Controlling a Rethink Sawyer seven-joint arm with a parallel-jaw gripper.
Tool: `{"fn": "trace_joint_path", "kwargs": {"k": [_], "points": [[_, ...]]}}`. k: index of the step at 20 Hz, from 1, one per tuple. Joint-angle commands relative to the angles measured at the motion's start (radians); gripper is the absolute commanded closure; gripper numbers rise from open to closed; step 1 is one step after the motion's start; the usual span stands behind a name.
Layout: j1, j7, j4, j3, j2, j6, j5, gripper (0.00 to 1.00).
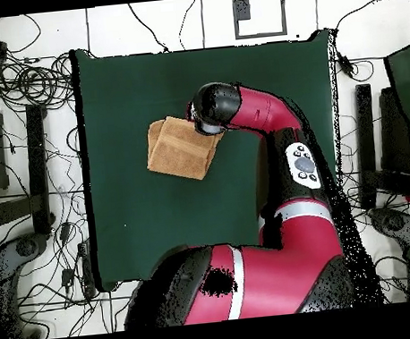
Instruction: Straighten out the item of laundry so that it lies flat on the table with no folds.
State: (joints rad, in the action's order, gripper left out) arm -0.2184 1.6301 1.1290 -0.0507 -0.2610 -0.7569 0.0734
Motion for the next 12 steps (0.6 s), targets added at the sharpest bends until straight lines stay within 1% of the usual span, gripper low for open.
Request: {"fn": "trace_joint_path", "kwargs": {"k": [1, 8, 12], "points": [[0.021, 0.093, 0.054, -0.046, 0.014, -0.135, -0.002, 1.00], [0.015, 0.086, 0.051, -0.055, 0.016, -0.142, -0.003, 1.00], [0.008, 0.076, 0.064, -0.066, 0.012, -0.101, -0.007, 1.00]]}}
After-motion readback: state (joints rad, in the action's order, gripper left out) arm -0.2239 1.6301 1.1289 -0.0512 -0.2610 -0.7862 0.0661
